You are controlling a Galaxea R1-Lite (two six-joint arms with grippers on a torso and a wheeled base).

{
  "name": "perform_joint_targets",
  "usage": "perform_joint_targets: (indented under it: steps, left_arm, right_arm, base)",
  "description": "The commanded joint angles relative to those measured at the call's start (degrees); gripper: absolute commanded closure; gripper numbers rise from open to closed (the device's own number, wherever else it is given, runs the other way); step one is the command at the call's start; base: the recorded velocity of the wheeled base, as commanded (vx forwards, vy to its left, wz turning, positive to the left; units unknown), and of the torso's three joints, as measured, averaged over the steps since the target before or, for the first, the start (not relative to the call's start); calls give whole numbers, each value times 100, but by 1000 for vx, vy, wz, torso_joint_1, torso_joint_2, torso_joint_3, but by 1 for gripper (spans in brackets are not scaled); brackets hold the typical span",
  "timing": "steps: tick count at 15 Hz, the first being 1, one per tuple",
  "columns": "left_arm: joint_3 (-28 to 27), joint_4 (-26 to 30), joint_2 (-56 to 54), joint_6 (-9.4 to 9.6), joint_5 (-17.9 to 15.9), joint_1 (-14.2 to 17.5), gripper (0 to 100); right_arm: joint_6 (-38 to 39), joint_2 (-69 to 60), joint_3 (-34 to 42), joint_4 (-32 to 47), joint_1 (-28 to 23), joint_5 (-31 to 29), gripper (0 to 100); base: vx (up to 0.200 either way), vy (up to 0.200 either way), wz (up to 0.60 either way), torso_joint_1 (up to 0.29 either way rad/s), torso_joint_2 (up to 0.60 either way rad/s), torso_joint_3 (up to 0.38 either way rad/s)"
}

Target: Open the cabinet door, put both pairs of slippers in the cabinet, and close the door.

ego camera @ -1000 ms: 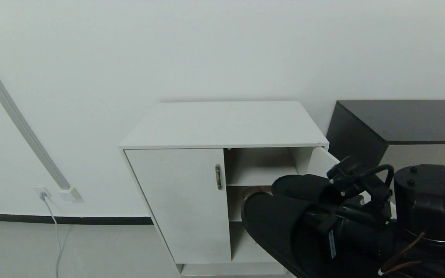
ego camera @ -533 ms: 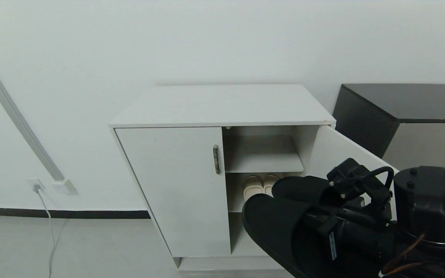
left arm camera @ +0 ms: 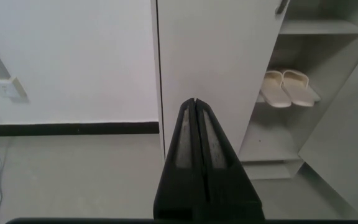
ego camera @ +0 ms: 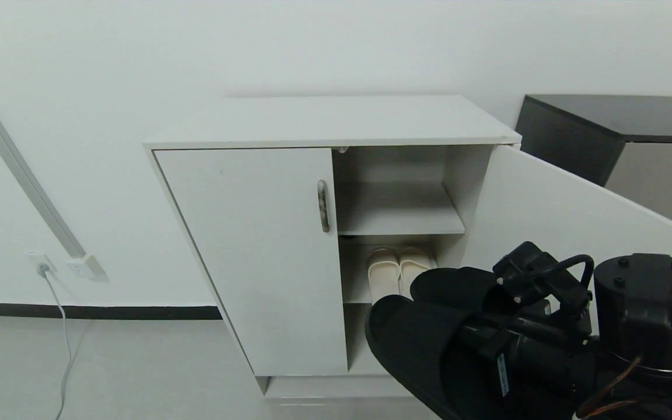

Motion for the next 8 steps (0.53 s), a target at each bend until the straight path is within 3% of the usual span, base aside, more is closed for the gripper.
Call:
perform_joint_targets:
  steps: [1,8]
  left_arm:
    - [0,-1,7,-1,1,4,100]
    - [0,-1,7,-1,1,4,100]
  right_arm:
    - [0,8,15,-1,16,1,100]
    - [-9,8,32,-1,60,1,100]
  base:
    - [0,0,0,-119,466,339]
    - [0,0,0,-55,444,382]
